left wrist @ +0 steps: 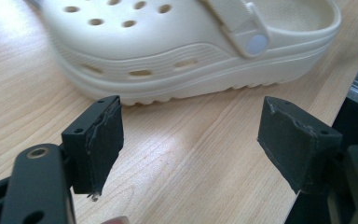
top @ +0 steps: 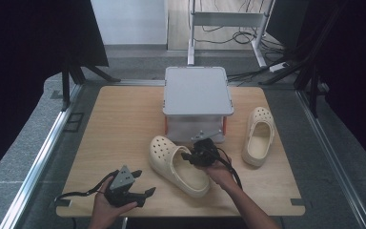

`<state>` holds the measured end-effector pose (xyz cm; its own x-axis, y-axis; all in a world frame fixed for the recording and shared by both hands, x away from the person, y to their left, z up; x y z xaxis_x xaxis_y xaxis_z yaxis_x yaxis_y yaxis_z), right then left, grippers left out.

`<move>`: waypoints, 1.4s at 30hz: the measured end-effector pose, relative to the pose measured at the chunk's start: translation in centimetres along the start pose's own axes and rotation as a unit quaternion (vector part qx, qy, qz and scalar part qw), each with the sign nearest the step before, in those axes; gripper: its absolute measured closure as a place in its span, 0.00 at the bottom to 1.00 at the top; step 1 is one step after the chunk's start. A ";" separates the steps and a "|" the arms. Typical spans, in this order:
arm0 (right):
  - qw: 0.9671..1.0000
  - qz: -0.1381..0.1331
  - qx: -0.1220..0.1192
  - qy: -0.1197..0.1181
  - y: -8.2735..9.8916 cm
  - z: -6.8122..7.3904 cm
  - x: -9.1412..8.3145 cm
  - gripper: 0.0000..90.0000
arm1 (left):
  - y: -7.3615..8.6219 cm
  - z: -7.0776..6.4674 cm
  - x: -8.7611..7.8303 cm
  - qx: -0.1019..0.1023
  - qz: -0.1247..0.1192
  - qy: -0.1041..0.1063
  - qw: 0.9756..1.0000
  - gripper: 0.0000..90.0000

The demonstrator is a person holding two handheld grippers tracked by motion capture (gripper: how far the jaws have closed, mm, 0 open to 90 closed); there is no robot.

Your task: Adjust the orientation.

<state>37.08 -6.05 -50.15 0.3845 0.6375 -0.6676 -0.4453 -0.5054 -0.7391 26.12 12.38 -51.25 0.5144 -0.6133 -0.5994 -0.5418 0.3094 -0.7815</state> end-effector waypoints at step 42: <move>0.998 -0.046 0.028 0.020 4.7 -0.6 -5.1 0.58 | 0.0 0.1 0.3 0.003 0.003 -0.003 1.000 0.25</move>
<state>33.49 -11.97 -50.31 0.4583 0.6552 -0.6006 -0.4510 -0.4108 -0.7923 26.33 12.30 -51.44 0.5148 -0.6070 -0.6054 -0.5405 0.3183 -0.7788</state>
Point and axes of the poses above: each handheld gripper's, and its own axes: x roughly forward along the jaws, y roughly out of its underside, z roughly to its left, the point moved 8 cm from there along x, roughly forward along the jaws, and after that the axes turned 8 degrees about -x, right-handed, at the moved point
